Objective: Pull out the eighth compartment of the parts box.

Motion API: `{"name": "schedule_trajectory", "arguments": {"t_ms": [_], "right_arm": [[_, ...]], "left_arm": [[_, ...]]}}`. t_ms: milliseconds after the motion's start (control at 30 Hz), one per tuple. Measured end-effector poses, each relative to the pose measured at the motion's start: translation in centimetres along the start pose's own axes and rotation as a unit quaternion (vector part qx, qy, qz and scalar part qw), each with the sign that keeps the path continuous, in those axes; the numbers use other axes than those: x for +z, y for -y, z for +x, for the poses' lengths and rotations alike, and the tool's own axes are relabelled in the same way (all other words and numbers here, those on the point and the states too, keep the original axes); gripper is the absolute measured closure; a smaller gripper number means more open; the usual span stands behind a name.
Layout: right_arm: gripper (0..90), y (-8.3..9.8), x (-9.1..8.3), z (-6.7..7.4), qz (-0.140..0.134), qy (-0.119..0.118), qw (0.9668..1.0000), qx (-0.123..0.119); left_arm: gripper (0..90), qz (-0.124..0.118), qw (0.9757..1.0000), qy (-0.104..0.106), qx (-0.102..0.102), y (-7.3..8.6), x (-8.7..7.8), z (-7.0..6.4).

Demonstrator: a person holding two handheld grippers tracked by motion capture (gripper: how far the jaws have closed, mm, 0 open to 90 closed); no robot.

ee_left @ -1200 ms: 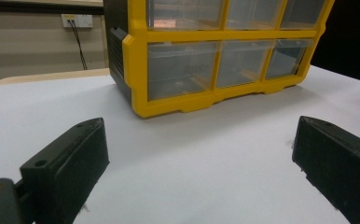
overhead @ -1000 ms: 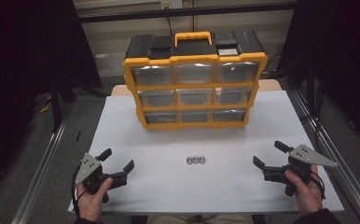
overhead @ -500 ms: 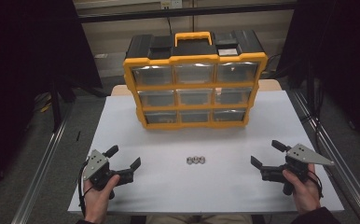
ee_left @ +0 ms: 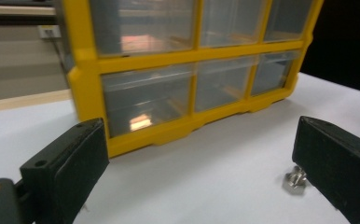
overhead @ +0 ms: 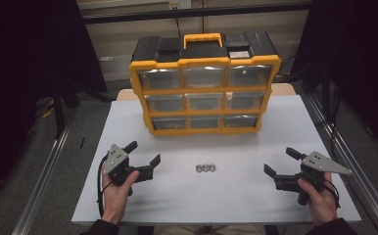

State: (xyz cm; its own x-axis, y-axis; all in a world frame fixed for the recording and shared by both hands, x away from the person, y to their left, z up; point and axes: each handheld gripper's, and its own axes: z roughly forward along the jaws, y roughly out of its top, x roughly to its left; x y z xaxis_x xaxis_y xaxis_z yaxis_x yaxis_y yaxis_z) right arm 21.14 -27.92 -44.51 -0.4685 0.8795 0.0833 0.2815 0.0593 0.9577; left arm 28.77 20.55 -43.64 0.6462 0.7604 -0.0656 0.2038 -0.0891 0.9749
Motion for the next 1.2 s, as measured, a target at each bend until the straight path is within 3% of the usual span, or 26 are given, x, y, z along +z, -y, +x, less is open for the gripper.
{"name": "schedule_trajectory", "arguments": {"t_ms": [300,367,467,567,800,933,1033,1067,1133,1200], "right_arm": [[1.2,0.0,0.1,0.0,-0.002,0.000,1.0000,-0.001],[1.2,0.0,0.2,0.1,-0.002,-0.001,1.0000,-0.001],[1.2,-0.1,0.1,0.2,-0.003,-0.003,1.0000,-0.001],[1.3,-0.1,0.1,0.2,-0.005,-0.005,1.0000,-0.003],[1.3,0.0,-0.1,0.3,-0.005,-0.003,1.0000,-0.004],[1.3,0.0,0.0,0.1,-0.006,-0.005,1.0000,0.000],[1.3,0.0,-0.1,0.1,-0.006,-0.005,1.0000,0.002],[1.3,0.0,-0.1,0.1,-0.006,-0.005,1.0000,0.002],[1.3,0.0,-0.1,0.1,-0.008,-0.006,1.0000,0.002],[1.3,0.0,-0.2,0.1,-0.006,-0.007,1.0000,0.002]], "left_arm": [[3.0,-0.012,0.9999,0.006,0.008,-1.4,2.7,-0.9],[3.0,-0.009,0.9996,0.014,0.025,-1.7,3.7,-1.4],[2.8,-0.011,0.9995,0.008,0.029,-1.7,4.5,-1.9],[2.8,-0.004,0.9983,0.028,0.051,-1.8,5.9,-2.6],[2.9,-0.004,0.9971,0.033,0.068,-2.0,7.9,-3.2],[3.1,-0.011,0.9945,0.024,0.101,-2.6,9.0,-3.3],[3.2,-0.016,0.9934,0.025,0.111,-2.9,9.6,-3.3],[3.1,-0.012,0.9913,0.022,0.129,-3.0,10.0,-3.3],[3.2,-0.014,0.9913,0.022,0.129,-2.9,10.2,-3.4],[3.1,-0.013,0.9886,0.024,0.148,-2.9,10.6,-3.7]]}}
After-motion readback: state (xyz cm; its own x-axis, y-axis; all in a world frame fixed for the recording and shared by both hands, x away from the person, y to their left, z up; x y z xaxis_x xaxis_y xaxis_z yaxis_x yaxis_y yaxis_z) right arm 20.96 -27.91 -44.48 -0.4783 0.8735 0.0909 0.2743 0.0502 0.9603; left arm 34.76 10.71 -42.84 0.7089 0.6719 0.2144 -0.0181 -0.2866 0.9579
